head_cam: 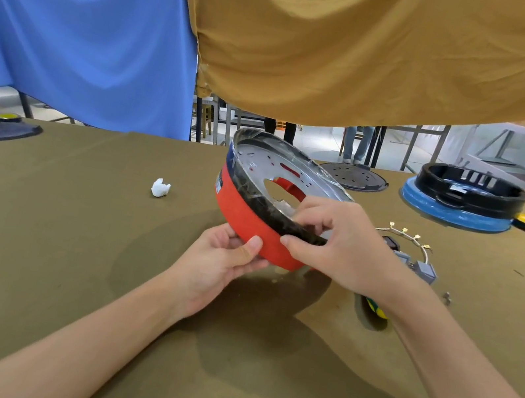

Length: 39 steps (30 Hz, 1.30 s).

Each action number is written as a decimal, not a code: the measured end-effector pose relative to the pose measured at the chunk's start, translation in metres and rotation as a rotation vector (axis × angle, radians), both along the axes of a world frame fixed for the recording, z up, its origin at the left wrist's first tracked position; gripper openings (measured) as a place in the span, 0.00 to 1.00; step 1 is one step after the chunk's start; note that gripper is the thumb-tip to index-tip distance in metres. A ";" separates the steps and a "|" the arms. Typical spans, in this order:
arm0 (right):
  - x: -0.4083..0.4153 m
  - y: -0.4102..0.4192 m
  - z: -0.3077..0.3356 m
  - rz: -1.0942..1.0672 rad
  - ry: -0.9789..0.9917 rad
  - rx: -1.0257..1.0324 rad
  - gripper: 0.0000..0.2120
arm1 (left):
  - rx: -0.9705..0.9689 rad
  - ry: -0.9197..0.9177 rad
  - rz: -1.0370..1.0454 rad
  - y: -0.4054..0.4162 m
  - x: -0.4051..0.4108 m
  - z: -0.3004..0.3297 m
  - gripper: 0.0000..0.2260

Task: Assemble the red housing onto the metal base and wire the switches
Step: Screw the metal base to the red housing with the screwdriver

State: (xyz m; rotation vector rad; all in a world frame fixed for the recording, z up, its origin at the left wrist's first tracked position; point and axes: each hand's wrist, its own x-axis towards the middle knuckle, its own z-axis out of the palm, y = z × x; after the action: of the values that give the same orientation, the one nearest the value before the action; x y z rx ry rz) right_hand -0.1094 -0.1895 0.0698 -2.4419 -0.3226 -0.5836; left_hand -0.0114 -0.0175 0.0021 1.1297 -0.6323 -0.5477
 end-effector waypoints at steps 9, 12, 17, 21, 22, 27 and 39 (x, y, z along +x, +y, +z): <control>0.003 0.002 -0.013 -0.008 -0.023 -0.123 0.10 | 0.203 0.087 -0.055 0.007 -0.001 0.007 0.13; 0.003 0.002 -0.018 -0.005 -0.041 -0.165 0.10 | 0.382 0.161 -0.073 0.016 -0.001 0.017 0.18; 0.004 0.009 -0.025 -0.010 -0.108 -0.266 0.07 | 0.331 0.273 -0.150 0.024 -0.001 0.031 0.25; 0.006 0.018 -0.036 -0.033 -0.179 -0.421 0.09 | 0.192 0.305 0.004 0.017 0.000 0.027 0.20; 0.006 0.020 -0.039 -0.041 -0.205 -0.455 0.09 | 0.179 0.288 0.046 0.014 0.000 0.025 0.17; 0.007 0.024 -0.046 -0.040 -0.321 -0.604 0.06 | 0.193 0.235 0.151 0.010 0.001 0.016 0.10; 0.009 0.032 -0.052 -0.057 -0.359 -0.709 0.07 | 0.174 0.149 0.322 0.006 0.000 0.013 0.13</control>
State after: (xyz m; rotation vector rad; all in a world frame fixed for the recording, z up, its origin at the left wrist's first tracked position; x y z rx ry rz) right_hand -0.1003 -0.1570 0.0175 -3.0120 -0.7066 -1.0834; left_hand -0.0114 -0.0111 0.0153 1.3106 -0.2686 -0.4093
